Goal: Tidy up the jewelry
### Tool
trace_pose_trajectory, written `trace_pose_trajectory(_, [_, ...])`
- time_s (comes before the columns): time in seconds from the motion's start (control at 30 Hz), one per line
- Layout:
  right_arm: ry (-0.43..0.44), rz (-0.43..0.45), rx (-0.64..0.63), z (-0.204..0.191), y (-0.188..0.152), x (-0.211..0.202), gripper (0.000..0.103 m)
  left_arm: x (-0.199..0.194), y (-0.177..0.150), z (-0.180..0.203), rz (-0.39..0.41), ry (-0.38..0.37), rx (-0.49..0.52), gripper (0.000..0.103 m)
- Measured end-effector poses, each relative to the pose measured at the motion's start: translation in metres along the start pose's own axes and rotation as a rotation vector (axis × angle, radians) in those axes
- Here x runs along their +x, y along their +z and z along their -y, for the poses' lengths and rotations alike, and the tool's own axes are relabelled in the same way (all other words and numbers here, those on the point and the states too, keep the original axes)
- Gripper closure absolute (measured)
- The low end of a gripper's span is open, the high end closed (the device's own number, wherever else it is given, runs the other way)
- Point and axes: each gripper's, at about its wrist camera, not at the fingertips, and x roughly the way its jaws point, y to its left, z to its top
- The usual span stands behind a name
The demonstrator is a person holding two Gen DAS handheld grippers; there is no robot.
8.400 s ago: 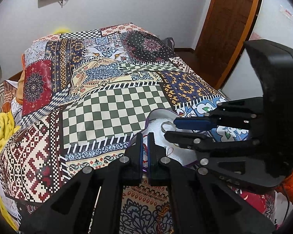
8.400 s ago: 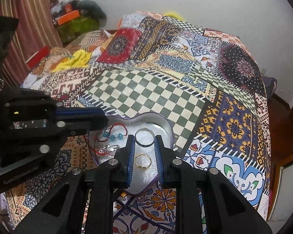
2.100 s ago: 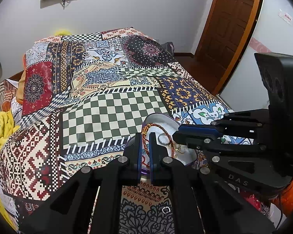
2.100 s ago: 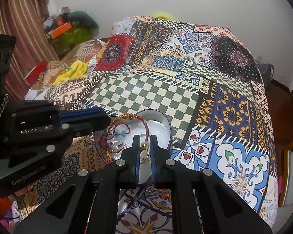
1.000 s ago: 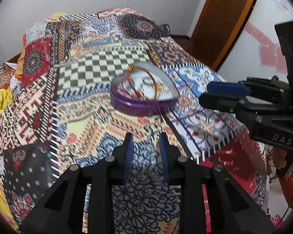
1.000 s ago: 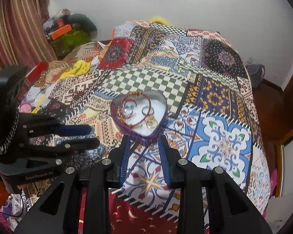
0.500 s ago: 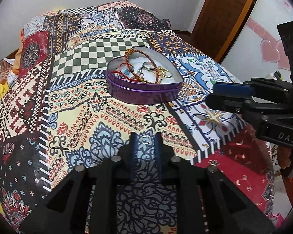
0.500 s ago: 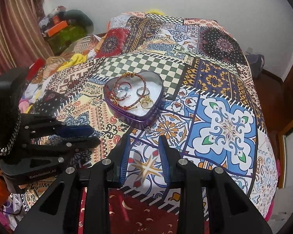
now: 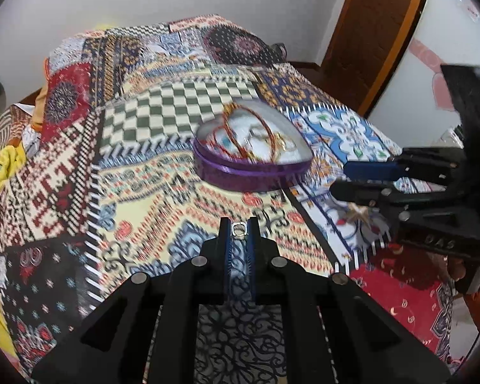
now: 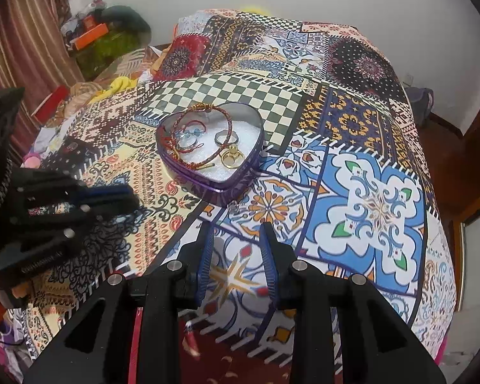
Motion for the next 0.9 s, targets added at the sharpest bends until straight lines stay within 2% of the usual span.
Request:
trace_pose_trajectory(0.3, [-0.011,-0.042,-0.055,-0.009,0.01,0.025,0.077,-0.008,0.017,-0.007,0.064,0.012,-0.014,0.095])
trace_pose_trajectory(0.53, [0.01,-0.034,-0.062,-0.006,0.009,0.026,0.077,-0.005,0.017,-0.014,0.066,0.024,-0.027,0.095])
trace_pose_trajectory(0.8, [0.025,-0.036,-0.053,-0.003,0.011,0.032,0.093,-0.004,0.012,-0.017,0.061,0.034,-0.038,0.095])
trace_pose_trajectory(0.9, [0.03,-0.031,-0.038,-0.001,0.01,0.03,0.093,-0.007,0.013,-0.016,0.064,0.035,-0.036,0.095])
